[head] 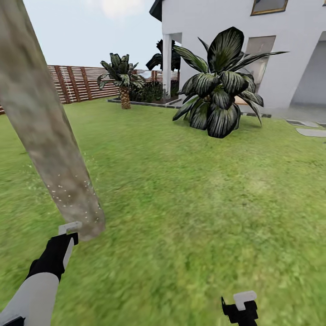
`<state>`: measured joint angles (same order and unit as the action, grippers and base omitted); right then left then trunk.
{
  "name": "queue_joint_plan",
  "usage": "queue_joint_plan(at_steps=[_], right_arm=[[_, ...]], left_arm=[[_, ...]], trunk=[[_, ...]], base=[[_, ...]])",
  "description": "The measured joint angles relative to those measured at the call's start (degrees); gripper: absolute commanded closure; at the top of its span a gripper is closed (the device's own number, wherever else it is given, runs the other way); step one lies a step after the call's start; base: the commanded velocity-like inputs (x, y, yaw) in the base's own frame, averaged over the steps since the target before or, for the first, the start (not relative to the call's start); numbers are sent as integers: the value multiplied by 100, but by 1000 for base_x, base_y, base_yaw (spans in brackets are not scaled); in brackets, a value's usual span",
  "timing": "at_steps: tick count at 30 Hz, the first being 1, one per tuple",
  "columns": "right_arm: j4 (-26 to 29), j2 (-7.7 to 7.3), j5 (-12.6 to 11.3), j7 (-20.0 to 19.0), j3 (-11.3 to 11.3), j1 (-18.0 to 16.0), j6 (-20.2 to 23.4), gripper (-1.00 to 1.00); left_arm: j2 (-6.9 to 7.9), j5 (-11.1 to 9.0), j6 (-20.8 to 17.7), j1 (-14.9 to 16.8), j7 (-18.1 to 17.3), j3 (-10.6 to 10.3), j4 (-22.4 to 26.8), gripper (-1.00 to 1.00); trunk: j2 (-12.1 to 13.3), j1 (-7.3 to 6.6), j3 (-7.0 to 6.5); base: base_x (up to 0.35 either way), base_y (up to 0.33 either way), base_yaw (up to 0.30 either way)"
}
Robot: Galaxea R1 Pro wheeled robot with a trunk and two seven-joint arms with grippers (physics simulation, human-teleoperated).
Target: In the garden, pick up the pesticide atomizer on the floor and spray pesticide onto both trees until each tree trunk is fully covered.
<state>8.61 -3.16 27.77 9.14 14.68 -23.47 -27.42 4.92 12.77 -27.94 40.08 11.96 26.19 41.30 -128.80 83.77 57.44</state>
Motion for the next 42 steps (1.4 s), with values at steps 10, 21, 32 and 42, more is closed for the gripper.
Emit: queue_joint_plan(at_steps=[10,21,32,42], right_arm=[[0,-9,-6,0,0,0,0,-100],[-1,17,0,0,0,0,0,-100],[-6,18,0,0,0,0,0,-100],[-8,18,6,0,0,0,0,-100]], left_arm=[[9,-6,0,0,-8,10,0,100],[9,-2,5,0,-10,12,-8,100],[8,-3,8,0,-10,1,-77,100],[9,3,25,0,15,8,-87,100]], trunk=[[0,0,0],[0,0,0],[0,0,0],[0,0,0]], base=[[47,-274,0],[98,-275,187],[99,-275,143],[165,-251,50]])
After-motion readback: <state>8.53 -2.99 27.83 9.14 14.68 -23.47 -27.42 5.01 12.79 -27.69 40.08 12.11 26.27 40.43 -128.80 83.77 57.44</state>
